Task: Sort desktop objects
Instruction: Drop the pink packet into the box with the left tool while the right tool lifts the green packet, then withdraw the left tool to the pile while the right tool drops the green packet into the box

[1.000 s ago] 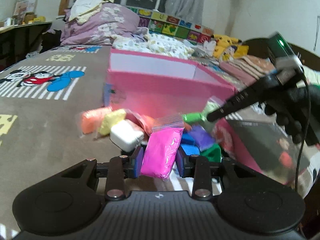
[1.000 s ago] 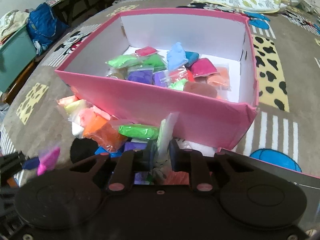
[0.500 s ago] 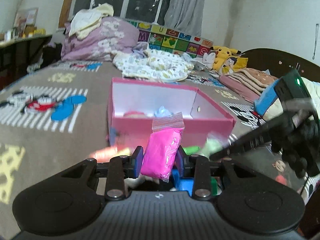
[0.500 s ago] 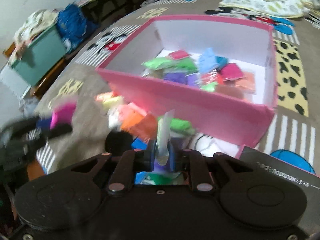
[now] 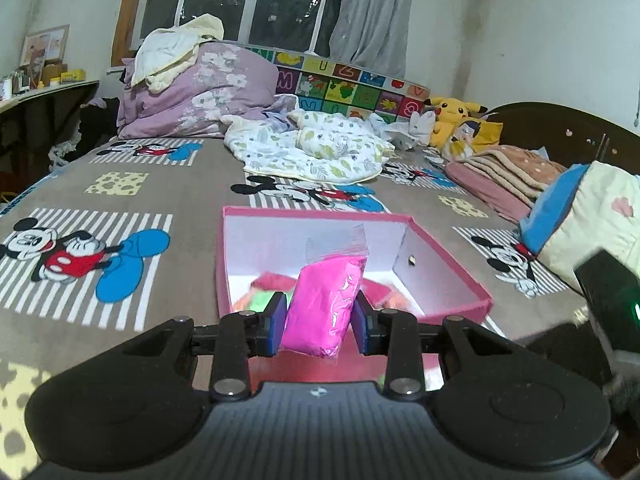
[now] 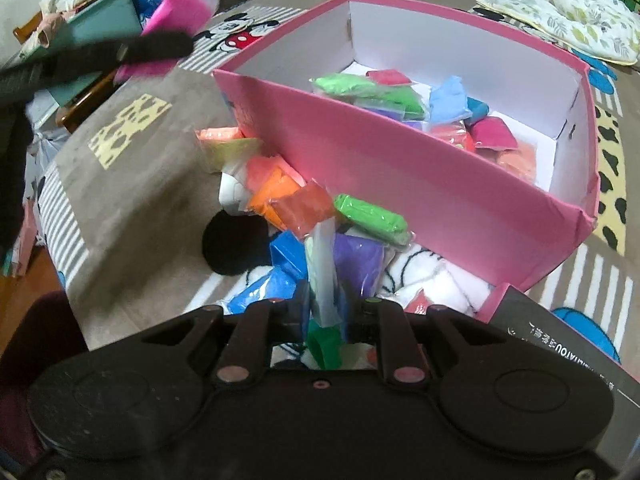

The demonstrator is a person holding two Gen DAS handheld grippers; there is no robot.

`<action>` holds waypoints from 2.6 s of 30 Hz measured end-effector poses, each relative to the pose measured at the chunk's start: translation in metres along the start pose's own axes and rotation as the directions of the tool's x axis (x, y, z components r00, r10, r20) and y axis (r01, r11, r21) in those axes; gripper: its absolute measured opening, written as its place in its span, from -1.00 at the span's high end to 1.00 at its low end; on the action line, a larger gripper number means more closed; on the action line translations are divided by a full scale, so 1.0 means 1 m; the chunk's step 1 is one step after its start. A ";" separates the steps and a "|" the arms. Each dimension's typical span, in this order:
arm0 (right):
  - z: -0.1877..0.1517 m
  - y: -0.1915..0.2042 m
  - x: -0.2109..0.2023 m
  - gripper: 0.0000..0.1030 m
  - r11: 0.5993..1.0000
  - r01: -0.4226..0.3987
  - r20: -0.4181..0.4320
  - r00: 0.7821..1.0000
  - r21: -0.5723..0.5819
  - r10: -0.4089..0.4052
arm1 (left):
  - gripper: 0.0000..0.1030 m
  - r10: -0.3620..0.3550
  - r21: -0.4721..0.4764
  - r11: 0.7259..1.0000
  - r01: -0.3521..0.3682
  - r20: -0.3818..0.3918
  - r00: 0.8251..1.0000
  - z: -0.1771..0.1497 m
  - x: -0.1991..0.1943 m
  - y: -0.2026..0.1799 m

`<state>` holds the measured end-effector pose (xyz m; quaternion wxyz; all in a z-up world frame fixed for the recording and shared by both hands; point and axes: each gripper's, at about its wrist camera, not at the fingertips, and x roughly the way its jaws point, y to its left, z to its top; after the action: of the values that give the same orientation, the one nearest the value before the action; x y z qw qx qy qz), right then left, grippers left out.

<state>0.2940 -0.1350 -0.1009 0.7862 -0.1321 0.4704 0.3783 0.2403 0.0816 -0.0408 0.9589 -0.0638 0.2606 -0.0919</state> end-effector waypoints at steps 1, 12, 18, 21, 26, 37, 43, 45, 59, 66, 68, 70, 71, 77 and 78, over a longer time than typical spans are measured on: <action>0.000 0.001 0.001 0.73 1.000 0.008 -0.004 1.000 -0.008 -0.008 | 0.37 0.001 -0.001 1.000 -0.001 -0.003 1.000 0.004 0.005 0.000; 0.000 0.005 0.010 0.66 0.997 0.073 -0.010 0.997 -0.037 -0.073 | 0.37 0.029 -0.012 0.999 -0.030 -0.131 0.991 0.026 0.070 0.006; 0.000 0.008 0.012 0.60 0.995 0.086 -0.016 0.996 -0.057 -0.087 | 0.37 0.061 0.001 0.998 -0.063 -0.235 0.970 0.021 0.103 0.008; 0.000 0.008 0.013 0.48 0.993 0.102 -0.012 0.995 -0.064 -0.103 | 0.37 0.086 0.029 0.996 -0.081 -0.276 0.957 0.017 0.114 0.006; 0.001 0.005 0.011 0.45 0.993 0.105 -0.003 0.994 -0.052 -0.106 | 0.37 0.131 0.080 0.991 -0.110 -0.322 0.938 0.012 0.127 0.003; 0.004 0.001 0.008 0.33 0.989 0.142 0.011 0.990 -0.040 -0.141 | -0.19 0.152 0.075 0.988 -0.135 -0.328 0.932 0.015 0.127 -0.002; 0.006 -0.005 0.006 0.33 0.992 0.125 0.015 0.992 0.003 -0.125 | -0.19 0.128 0.038 0.992 -0.122 -0.277 0.952 0.016 0.110 -0.002; 0.007 -0.007 0.005 0.34 0.993 0.117 0.020 0.993 0.025 -0.118 | -0.19 0.132 0.035 0.991 -0.128 -0.243 0.961 0.014 0.099 -0.003; 0.009 -0.007 -0.002 0.55 0.993 0.118 0.056 0.991 0.023 -0.119 | -0.19 0.183 -0.047 0.982 -0.181 0.036 0.982 -0.053 -0.015 -0.021; 0.010 -0.008 -0.005 0.70 0.996 0.085 0.055 0.995 0.019 -0.086 | -0.19 0.256 -0.149 0.958 -0.245 0.061 0.965 -0.127 -0.029 -0.023; 0.011 -0.006 -0.011 0.70 0.998 0.057 0.059 0.997 0.020 -0.058 | -0.19 0.241 -0.139 0.963 -0.231 0.060 0.969 -0.139 -0.026 -0.026; 0.012 -0.003 -0.018 0.70 0.999 0.041 0.075 0.996 0.014 -0.042 | -0.19 0.220 -0.121 0.970 -0.211 0.066 0.973 -0.144 -0.023 -0.028; 0.012 -0.002 -0.021 0.70 0.999 0.034 0.083 0.996 0.012 -0.035 | -0.19 0.215 -0.119 0.971 -0.205 0.074 0.974 -0.144 -0.023 -0.030; 0.021 -0.004 -0.043 0.70 0.999 0.012 0.147 0.989 0.051 -0.020 | -0.19 0.187 -0.092 0.979 -0.181 0.065 0.980 -0.151 -0.017 -0.038; 0.023 -0.003 -0.047 0.70 0.999 0.012 0.159 0.987 0.053 -0.020 | -0.19 0.184 -0.087 0.980 -0.179 0.059 0.981 -0.152 -0.015 -0.038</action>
<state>0.2984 -0.1464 -0.0503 0.8275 -0.0848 0.4146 0.3690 0.1444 0.0360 -0.1566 0.9681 -0.0817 0.2368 0.0088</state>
